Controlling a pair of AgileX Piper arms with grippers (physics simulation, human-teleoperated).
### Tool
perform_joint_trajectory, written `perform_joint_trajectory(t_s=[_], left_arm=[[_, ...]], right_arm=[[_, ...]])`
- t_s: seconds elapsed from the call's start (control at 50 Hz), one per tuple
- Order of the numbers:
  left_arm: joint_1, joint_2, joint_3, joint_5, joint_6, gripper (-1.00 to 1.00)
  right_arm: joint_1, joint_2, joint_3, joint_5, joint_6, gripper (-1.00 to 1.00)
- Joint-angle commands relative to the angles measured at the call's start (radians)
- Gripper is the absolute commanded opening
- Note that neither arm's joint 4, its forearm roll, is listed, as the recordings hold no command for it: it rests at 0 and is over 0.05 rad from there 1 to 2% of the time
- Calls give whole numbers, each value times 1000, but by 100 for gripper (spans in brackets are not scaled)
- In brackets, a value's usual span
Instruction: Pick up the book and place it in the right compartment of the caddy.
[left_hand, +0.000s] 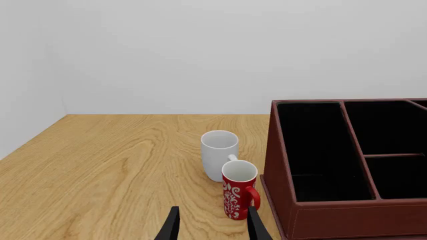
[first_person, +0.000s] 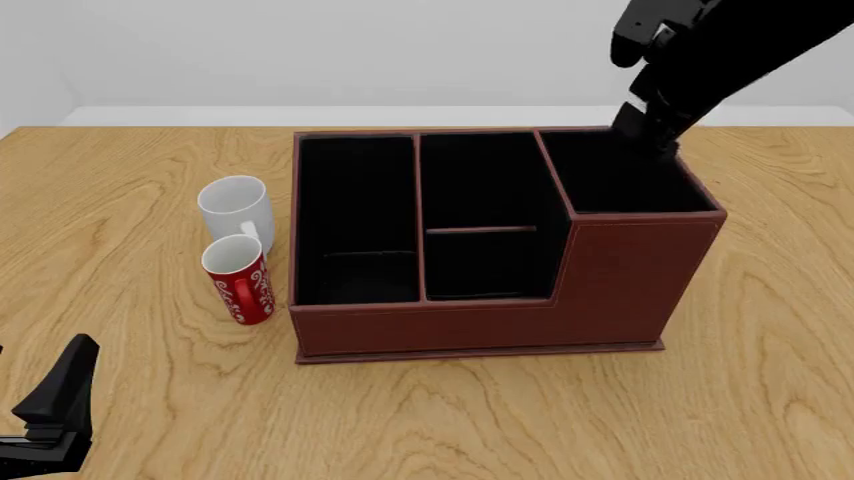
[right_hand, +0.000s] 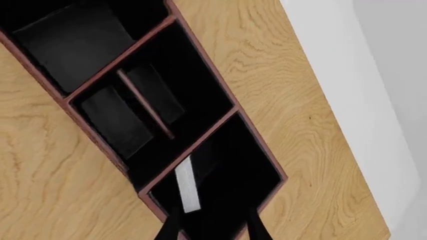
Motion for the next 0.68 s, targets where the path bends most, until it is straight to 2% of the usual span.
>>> perform_joint_trajectory(t_s=[0.02,0.12,0.16,0.2,0.22,0.24,0.28,0.3,0.36,0.38,0.4,0.42,0.44,0.48,0.68], left_arm=[[0,0,0,0,0,100],[0,0,0,0,0,100],[0,0,0,0,0,100],[0,0,0,0,0,100],[0,0,0,0,0,100],[0,0,0,0,0,100],[0,0,0,0,0,100],[0,0,0,0,0,100],[0,0,0,0,0,100],[0,0,0,0,0,100],[0,0,0,0,0,100],[0,0,0,0,0,100],[0,0,0,0,0,100],[0,0,0,0,0,100],[0,0,0,0,0,100]], right_arm=[[24,-175,203,-156,-17,100],[47,-262,309,-230,4,100],[39,-329,417,-307,-25,100],[43,-356,435,-338,9,100],[37,-375,469,-361,-12,100],[42,-397,493,-378,10,100],[18,-420,533,-429,-15,100],[17,-434,543,-441,1,100],[2,-489,600,-514,-20,100],[14,-521,598,-528,23,100],[8,-547,632,-558,-2,100],[7,-567,636,-580,11,100],[13,-582,626,-581,46,100],[9,-597,654,-592,30,100],[33,-791,691,-616,99,100]])
